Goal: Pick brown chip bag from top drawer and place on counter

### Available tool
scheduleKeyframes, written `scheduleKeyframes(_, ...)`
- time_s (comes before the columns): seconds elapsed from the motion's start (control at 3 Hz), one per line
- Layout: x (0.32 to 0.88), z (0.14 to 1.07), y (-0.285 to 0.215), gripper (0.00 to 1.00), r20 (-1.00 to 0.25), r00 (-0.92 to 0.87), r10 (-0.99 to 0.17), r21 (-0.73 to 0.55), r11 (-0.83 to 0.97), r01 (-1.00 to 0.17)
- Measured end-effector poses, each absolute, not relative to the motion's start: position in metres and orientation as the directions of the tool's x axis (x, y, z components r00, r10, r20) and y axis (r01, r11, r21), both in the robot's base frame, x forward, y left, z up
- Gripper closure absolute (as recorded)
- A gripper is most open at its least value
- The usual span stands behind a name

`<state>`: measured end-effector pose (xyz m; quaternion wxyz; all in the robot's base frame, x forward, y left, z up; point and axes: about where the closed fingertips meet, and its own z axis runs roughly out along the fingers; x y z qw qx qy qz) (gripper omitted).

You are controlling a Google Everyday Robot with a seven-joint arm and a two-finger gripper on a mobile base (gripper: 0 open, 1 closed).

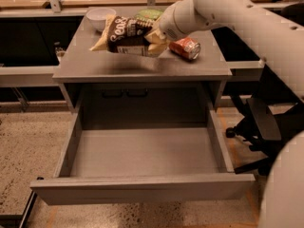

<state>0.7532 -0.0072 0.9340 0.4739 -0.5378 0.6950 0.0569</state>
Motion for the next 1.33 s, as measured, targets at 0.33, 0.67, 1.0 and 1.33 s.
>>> scheduleKeyframes(0.33,0.788,0.937,0.023,0.81,-0.771,0.036,-0.636,-0.418,0.462,-0.782)
scheduleKeyframes(0.67,0.797,0.937,0.056,0.59,-0.79,0.068,-0.609,-0.409,0.441,-0.799)
scheduleKeyframes(1.0,0.796,0.929,0.077,0.35,-0.794,0.093,-0.601,-0.397,0.396,-0.828)
scheduleKeyframes(1.33,0.796,0.927,0.079,0.12,-0.793,0.092,-0.602,-0.395,0.394,-0.83)
